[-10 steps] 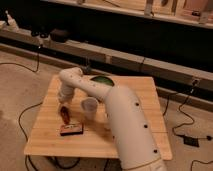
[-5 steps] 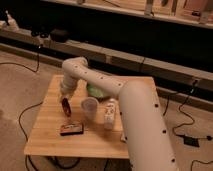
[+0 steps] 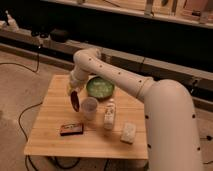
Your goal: Place the pepper in the ceramic cup
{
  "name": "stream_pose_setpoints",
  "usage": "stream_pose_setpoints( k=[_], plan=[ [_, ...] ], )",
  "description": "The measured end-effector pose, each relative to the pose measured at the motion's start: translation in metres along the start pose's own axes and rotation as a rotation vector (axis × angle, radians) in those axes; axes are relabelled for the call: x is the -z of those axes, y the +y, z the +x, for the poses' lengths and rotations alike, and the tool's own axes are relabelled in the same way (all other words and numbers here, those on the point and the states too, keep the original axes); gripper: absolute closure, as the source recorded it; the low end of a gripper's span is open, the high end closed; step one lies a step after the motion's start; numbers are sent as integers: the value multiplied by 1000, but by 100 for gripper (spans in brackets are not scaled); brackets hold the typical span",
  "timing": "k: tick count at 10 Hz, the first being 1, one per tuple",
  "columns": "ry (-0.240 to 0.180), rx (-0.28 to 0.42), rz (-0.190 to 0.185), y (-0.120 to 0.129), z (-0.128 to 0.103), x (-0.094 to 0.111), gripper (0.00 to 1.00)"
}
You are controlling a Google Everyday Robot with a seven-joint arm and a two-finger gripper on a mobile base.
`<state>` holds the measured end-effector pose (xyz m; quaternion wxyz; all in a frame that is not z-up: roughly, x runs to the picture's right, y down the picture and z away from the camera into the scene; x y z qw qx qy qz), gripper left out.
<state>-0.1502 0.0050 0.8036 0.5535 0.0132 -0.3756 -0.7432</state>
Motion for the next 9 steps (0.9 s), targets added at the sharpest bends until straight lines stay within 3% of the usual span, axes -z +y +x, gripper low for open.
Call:
stream_pose_setpoints(
  k=[2,4,7,9],
  plan=[
    [68,-22,-21,8,3,30,74],
    [144,-16,-19,2,7,53,74],
    [185,-17,-35,5,-7,62,74],
    [166,-41,-70,18,-30,54,74]
  ],
)
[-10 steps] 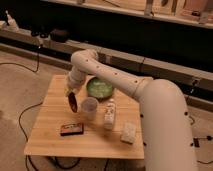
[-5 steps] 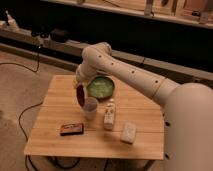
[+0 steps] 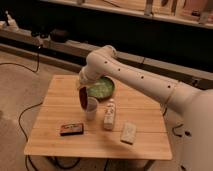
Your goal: Place the pepper in the ceramic cup
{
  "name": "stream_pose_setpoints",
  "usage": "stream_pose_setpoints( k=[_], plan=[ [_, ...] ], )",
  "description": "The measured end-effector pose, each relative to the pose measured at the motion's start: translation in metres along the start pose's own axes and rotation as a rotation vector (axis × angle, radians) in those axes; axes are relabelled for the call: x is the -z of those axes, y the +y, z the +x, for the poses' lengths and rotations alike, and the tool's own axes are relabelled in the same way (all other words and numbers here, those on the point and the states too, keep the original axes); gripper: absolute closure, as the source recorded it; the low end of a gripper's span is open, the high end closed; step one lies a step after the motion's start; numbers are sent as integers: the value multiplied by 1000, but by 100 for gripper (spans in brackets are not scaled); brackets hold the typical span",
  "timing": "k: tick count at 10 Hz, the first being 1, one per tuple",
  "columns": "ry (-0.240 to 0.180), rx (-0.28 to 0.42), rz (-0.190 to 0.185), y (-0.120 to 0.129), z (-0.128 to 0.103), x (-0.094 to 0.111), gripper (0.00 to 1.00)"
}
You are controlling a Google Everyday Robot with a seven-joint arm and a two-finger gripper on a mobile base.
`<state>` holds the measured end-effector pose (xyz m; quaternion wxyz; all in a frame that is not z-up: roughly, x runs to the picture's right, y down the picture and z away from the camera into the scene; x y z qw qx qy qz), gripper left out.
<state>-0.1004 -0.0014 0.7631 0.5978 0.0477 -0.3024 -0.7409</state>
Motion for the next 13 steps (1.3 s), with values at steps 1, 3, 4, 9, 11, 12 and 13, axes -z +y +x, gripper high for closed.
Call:
stream_pose_setpoints(
  k=[1,3,4,9,11,12,13],
  plan=[
    [-10,-16,-17,7,-9,-4,74],
    [-23,-55,-42,18,-21,-10,74],
    [-20,-74,-46,22,-22,-11,74],
    [-5,-136,-55,31,-14,-6,74],
    [3,-178,-56,37,-10,-2,57],
    [11,-198,-58,41,-8,0,46],
    [20,-213,-63,44,-5,3,37]
  ],
)
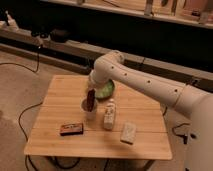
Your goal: Place the pepper in the ceramic cup
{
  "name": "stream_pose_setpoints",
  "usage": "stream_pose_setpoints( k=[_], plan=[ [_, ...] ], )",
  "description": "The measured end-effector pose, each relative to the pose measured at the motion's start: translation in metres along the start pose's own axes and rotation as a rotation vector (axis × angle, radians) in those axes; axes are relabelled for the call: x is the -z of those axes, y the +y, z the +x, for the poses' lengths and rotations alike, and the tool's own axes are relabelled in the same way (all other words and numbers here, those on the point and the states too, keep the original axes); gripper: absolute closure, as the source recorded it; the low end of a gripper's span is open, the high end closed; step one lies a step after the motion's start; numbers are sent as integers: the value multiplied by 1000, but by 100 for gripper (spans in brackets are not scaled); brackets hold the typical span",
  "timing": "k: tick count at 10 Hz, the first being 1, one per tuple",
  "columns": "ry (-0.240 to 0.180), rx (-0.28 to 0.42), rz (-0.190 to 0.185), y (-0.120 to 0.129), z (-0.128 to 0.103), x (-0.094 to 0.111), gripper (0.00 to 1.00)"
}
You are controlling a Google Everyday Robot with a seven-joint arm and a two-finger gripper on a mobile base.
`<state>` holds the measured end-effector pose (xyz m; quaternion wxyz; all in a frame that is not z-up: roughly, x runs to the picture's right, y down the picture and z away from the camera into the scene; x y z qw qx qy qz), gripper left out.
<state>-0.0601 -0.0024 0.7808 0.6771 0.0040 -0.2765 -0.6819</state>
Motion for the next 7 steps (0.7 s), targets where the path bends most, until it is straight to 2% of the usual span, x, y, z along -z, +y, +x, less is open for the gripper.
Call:
stream_pose_setpoints(
  k=[1,2,4,7],
  plan=[
    [9,-12,-5,2,3,3,26],
    [17,-24,-12,3,6,5,21],
    [29,-49,-26,1,11,6,20],
    [45,-92,-19,-7,16,3,20]
  ],
)
